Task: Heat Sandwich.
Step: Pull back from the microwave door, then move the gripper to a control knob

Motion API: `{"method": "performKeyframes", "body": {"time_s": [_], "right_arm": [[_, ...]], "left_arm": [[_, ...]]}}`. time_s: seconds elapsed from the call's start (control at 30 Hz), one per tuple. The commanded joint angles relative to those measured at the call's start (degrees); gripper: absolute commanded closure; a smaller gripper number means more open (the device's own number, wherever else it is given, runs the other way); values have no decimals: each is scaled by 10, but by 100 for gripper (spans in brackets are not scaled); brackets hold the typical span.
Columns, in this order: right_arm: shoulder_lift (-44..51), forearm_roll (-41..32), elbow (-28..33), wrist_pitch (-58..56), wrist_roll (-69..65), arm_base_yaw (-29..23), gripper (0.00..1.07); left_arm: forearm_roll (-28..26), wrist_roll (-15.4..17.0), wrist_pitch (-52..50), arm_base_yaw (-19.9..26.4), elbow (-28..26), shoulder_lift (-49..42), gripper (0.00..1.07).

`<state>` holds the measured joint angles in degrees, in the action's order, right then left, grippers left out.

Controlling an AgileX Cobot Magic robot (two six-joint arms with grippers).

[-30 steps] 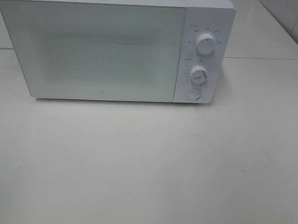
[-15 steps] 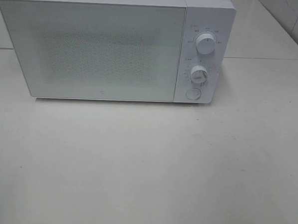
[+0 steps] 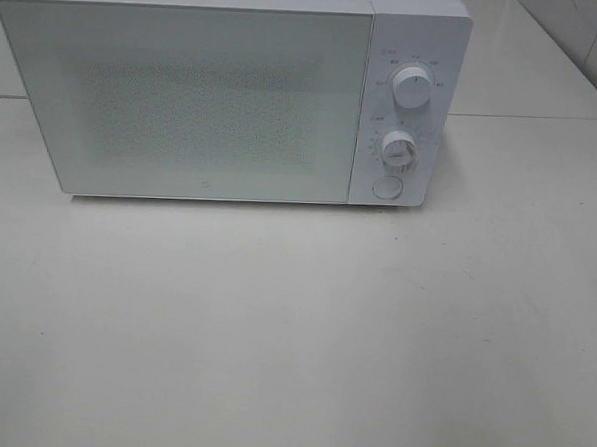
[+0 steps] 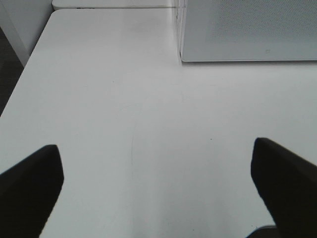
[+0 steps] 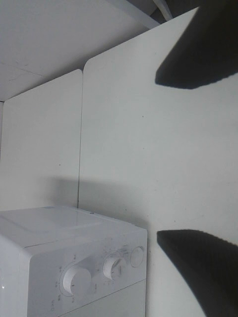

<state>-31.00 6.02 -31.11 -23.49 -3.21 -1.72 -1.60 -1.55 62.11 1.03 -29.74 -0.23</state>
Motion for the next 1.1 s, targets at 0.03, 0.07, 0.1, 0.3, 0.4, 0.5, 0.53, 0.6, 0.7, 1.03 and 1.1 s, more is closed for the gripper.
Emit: {"method": "performKeyframes", "body": {"time_s": [0.03, 0.07, 0.1, 0.3, 0.4, 0.5, 0.53, 0.6, 0.7, 1.03, 1.1], "right_arm": [[-30, 1, -5, 41, 5, 5, 32], [-41, 1, -5, 51, 5, 5, 32], [-41, 1, -5, 51, 5, 5, 32], [-112, 1, -5, 122, -2, 5, 32], [-131, 1, -5, 141, -11, 5, 32], [-172, 1, -5, 179, -29, 5, 32], [-183, 1, -5, 186, -30, 5, 32], [-194, 1, -5, 197, -32, 5, 32], [-229, 2, -4, 257, -38, 5, 32], [-333, -2, 58, 493, -38, 2, 32], [-350, -14, 70, 523, -38, 2, 32]], "left_arm": [[-5, 1, -9, 1, 1, -14, 9], [-5, 1, -9, 1, 1, -14, 9], [-5, 1, -9, 1, 1, -14, 9], [-5, 1, -9, 1, 1, -14, 9], [-5, 1, -9, 1, 1, -14, 9], [-5, 1, -9, 1, 1, -14, 9], [-5, 1, -9, 1, 1, -14, 9], [-5, 1, -9, 1, 1, -14, 9], [-5, 1, -9, 1, 1, -14, 9], [-5, 1, -9, 1, 1, -14, 9], [-5, 1, -9, 1, 1, -14, 9]]}}
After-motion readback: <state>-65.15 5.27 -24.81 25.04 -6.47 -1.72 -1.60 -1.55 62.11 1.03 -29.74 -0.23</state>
